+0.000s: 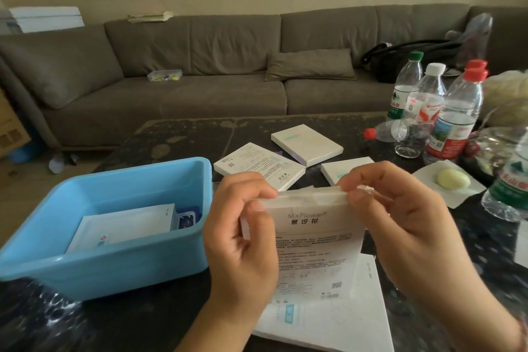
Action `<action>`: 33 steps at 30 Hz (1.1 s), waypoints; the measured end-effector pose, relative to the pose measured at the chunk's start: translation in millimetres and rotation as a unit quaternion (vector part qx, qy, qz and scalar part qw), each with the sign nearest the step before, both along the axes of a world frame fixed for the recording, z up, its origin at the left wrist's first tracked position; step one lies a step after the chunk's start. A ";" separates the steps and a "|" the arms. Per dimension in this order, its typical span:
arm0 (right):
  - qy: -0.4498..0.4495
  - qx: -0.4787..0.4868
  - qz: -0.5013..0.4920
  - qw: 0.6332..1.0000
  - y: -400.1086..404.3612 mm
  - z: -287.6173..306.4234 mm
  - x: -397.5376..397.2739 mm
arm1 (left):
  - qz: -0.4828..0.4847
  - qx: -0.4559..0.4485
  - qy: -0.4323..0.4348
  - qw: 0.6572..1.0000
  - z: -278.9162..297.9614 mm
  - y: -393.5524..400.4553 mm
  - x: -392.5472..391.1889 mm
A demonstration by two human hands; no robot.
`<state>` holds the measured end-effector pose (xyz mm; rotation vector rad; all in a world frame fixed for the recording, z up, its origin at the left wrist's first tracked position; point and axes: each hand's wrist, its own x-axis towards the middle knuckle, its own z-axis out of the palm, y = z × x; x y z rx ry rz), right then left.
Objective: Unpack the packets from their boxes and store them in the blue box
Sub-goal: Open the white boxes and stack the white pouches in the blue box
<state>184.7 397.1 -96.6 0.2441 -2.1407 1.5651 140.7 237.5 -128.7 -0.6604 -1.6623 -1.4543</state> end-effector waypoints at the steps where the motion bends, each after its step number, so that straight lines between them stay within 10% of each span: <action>1: -0.002 0.003 0.001 1.000 0.9 -0.3 0.6 | -0.013 0.008 -0.004 1.000 0.0 -0.4 -0.1; 15: 0.012 0.027 -0.011 1.000 2.6 10.3 -2.1 | -0.162 -0.037 -0.039 0.985 3.6 -19.9 1.1; 23: -0.140 0.195 0.039 0.970 2.7 31.6 -2.1 | -0.157 -0.086 -0.030 0.983 7.6 -20.7 10.3; 33: -0.032 0.043 0.104 0.993 -7.0 33.1 1.1 | -0.166 -0.086 -0.036 0.982 10.5 -23.1 10.3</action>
